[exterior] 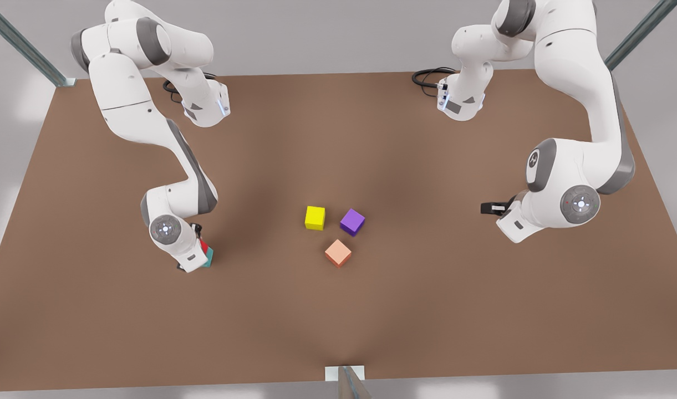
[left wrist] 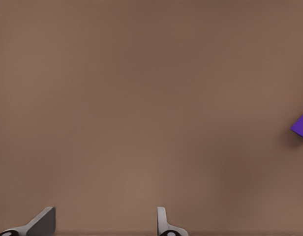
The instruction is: Pick up red wooden cube and pass to hand red wooden cube and place in blue wooden cube
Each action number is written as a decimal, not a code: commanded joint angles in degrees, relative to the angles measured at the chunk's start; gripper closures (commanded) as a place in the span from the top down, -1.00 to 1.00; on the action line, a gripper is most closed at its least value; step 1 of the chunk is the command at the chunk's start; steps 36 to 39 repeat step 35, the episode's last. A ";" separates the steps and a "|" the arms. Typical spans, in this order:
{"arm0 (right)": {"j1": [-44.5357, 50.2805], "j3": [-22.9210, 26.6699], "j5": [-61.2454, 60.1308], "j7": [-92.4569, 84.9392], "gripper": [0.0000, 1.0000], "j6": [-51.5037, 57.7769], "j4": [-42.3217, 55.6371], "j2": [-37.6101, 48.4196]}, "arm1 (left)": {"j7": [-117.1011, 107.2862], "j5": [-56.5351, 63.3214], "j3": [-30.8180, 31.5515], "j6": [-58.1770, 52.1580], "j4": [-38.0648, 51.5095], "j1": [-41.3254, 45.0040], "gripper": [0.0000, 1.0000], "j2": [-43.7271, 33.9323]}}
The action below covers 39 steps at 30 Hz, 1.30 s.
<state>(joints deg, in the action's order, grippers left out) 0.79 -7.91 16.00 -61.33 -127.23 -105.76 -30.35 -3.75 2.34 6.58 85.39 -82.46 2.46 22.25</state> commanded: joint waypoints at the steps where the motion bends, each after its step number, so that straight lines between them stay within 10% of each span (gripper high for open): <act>1: 0.00 0.00 -0.71 -3.45 1.00 1.02 0.03 0.03 | -0.03 0.03 0.01 0.31 0.02 0.00 1.00 -0.02; 10: 0.00 -0.44 -2.11 -3.62 1.00 4.98 2.05 0.55 | -0.03 0.03 0.01 0.22 0.02 0.00 1.00 0.16; 18: 0.26 -1.67 -11.78 -0.82 1.00 32.21 13.73 6.18 | -0.12 0.12 0.01 0.31 0.02 0.00 1.00 0.42; 25: -0.09 -0.35 -15.03 69.94 1.00 50.24 31.32 7.23 | -0.12 0.12 0.01 0.22 0.02 0.00 1.00 0.42; 39: -4.31 1.93 -16.00 64.58 1.00 42.60 19.45 22.44 | -0.03 0.12 0.28 -12.78 4.94 -0.27 1.00 -0.81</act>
